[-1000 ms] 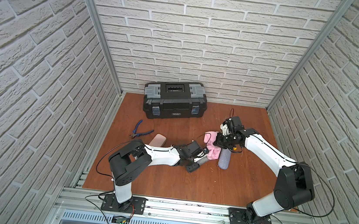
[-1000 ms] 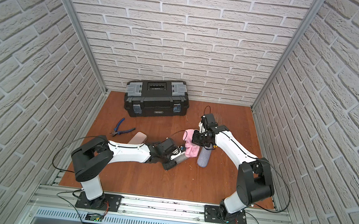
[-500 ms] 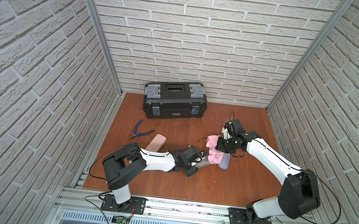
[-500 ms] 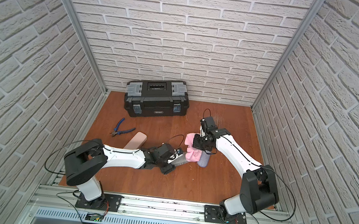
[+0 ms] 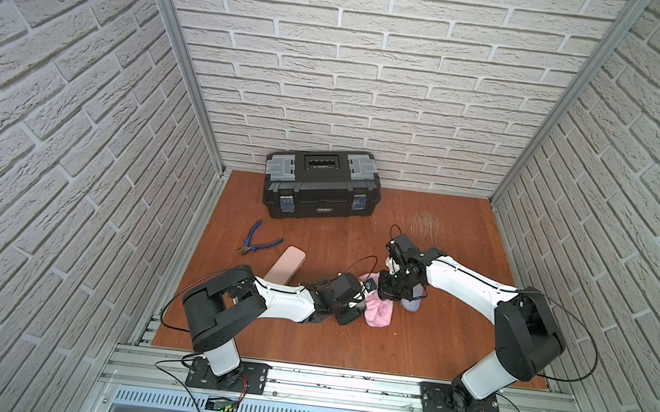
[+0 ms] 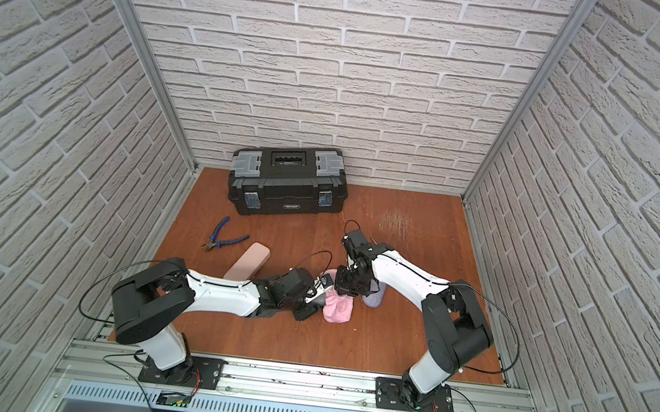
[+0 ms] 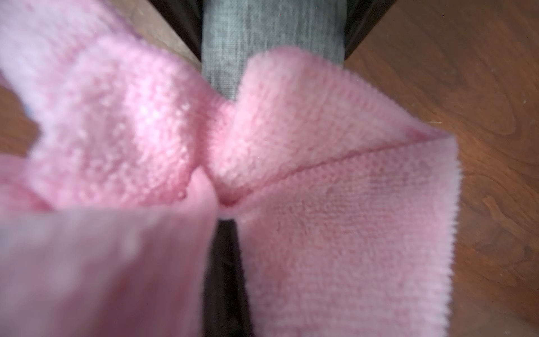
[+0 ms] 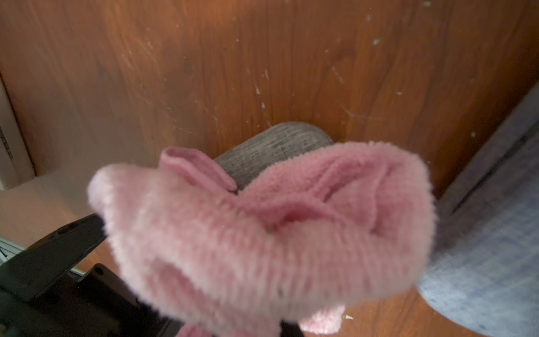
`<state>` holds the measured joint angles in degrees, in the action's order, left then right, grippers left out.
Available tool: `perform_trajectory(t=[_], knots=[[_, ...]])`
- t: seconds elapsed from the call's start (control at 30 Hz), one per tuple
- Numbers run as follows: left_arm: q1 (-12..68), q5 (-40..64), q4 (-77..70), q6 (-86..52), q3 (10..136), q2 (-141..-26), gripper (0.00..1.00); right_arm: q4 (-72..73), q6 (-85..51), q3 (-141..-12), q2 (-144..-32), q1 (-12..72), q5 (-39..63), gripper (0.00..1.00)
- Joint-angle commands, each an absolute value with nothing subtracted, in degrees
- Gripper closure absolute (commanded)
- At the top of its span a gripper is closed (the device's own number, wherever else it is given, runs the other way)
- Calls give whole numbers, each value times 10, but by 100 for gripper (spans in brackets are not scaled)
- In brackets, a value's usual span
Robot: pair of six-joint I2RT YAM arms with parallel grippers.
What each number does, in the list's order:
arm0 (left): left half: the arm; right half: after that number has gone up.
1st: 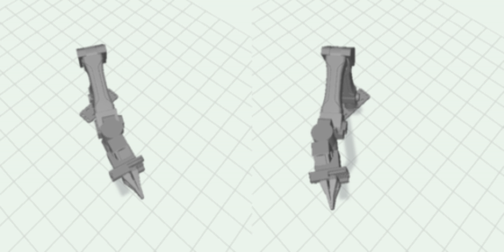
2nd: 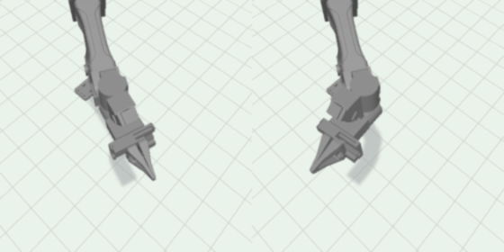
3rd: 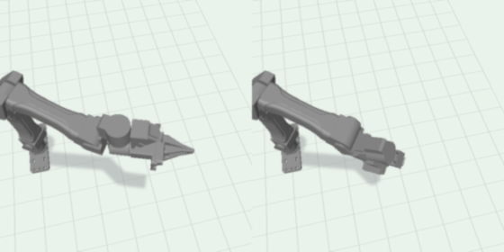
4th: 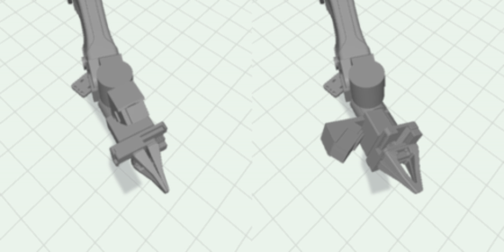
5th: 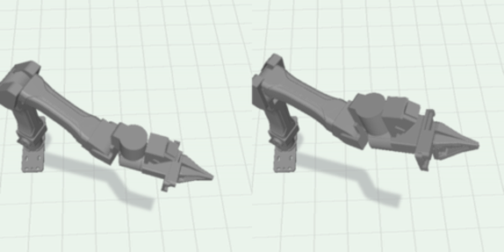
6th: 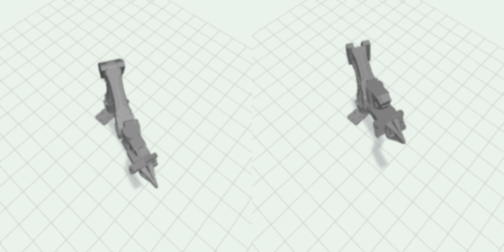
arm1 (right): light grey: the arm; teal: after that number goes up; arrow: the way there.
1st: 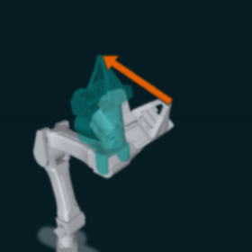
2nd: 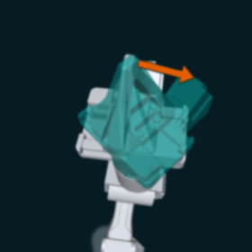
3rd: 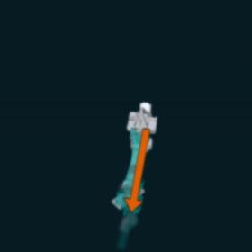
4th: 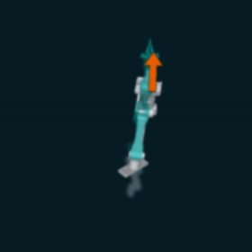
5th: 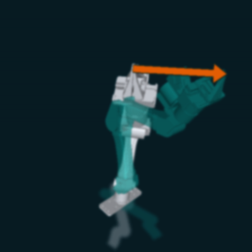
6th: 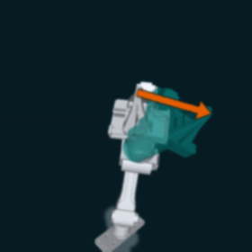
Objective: Wipe the eyeglass case
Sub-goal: Wipe the dirt from the eyeglass case.
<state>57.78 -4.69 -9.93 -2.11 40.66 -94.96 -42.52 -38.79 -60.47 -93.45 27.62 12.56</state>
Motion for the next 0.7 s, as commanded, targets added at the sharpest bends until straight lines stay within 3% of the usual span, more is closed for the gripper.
perform_trajectory(t=[0.0,0.1,0.2,0.33,0.47,0.6,0.67], knots=[[579,-58,-117,-22,377,-932,69,-516,-335,-623,-945,244,-40,97],[583,-79,-118,-28,356,-911,73,-548,-294,-676,-931,266,-102,98],[595,-114,-115,-30,345,-903,77,-523,-299,-709,-927,302,-1,97],[622,-174,-106,-39,343,-908,77,-395,-407,-672,-941,339,171,98],[645,-221,-113,-50,331,-900,77,-289,-473,-619,-962,338,252,98],[650,-231,-113,-48,327,-895,77,-345,-413,-605,-989,294,226,97],[651,-234,-117,-47,323,-893,77,-431,-352,-623,-1005,262,130,97]])
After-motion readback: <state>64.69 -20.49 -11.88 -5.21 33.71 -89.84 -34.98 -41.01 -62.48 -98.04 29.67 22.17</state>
